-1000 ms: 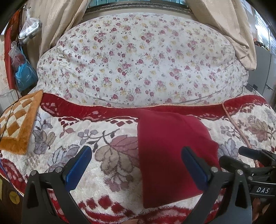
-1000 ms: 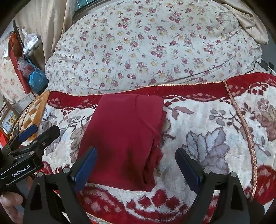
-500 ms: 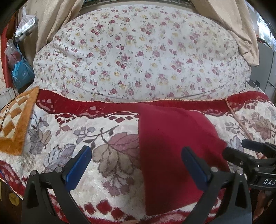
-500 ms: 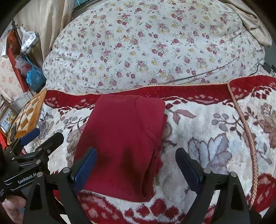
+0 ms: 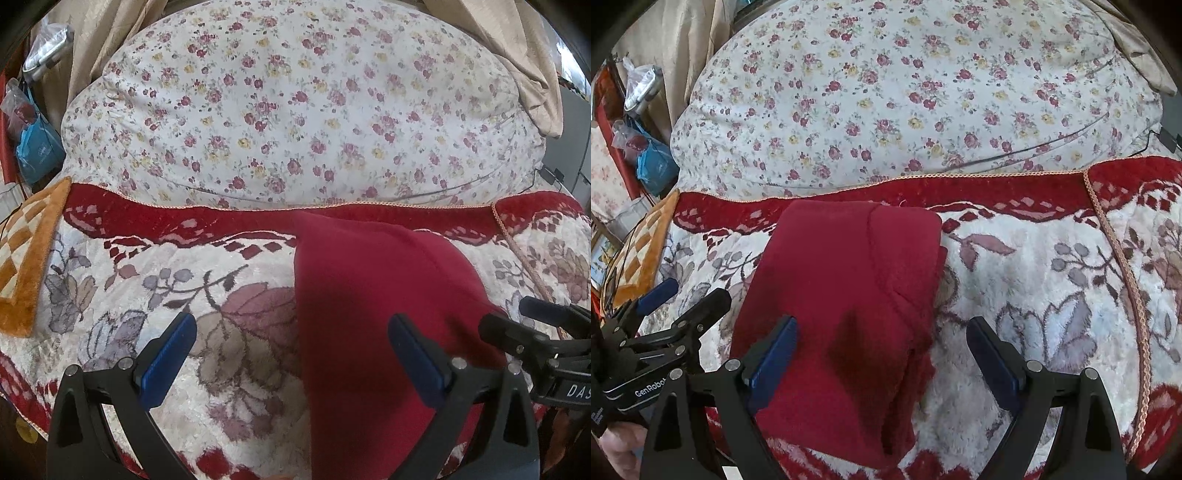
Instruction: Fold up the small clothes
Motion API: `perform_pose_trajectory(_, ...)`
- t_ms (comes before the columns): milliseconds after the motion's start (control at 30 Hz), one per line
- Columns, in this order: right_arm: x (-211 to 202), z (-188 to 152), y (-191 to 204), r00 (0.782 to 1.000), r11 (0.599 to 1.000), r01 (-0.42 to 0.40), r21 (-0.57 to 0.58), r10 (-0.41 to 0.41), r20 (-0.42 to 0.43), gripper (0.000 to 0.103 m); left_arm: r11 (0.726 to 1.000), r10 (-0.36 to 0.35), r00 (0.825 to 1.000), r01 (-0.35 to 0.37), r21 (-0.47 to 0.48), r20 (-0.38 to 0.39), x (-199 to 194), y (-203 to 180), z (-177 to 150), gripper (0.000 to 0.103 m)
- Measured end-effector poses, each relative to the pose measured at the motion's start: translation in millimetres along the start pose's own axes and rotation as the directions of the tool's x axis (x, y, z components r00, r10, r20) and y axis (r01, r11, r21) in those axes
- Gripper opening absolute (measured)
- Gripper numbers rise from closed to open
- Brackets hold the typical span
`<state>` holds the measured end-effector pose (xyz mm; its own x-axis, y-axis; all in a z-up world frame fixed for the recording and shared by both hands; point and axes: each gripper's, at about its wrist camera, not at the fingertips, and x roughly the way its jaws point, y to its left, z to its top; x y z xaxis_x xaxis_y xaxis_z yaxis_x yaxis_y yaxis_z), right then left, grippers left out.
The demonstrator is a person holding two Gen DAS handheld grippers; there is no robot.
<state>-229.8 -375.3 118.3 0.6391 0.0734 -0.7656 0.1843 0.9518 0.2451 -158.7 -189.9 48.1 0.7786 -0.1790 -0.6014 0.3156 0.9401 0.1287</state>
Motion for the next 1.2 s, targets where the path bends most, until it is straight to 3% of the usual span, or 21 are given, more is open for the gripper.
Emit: perform_pose_trajectory(1200,21,3,-9,0.999,1.0,0.004,0.017,-0.003,-0.038,0.095,1.0,-0.006,0.999,0.006,-0.007,-0.044,28,0,1,0.103)
